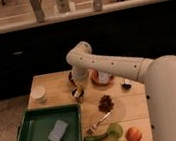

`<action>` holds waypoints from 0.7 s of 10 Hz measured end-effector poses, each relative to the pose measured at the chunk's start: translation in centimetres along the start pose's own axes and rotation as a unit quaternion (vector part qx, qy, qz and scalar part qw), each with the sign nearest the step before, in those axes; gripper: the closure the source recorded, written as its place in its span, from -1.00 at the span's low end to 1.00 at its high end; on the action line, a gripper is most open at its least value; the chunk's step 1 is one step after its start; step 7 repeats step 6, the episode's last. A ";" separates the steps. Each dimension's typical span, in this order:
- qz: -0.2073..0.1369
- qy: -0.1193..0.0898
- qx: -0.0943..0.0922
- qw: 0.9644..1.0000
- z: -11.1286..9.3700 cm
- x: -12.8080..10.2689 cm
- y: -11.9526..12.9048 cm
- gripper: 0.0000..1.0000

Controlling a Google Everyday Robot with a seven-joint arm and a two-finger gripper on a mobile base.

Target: Place banana in metal cup

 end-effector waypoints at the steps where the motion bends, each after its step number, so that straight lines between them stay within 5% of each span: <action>1: -0.002 0.000 0.000 1.000 0.0 0.1 0.0 0.95; 6: -0.005 0.005 -0.001 1.000 -0.4 -0.2 0.0 -0.02; 7: -0.005 0.005 -0.001 1.000 -0.4 -0.2 0.0 -0.02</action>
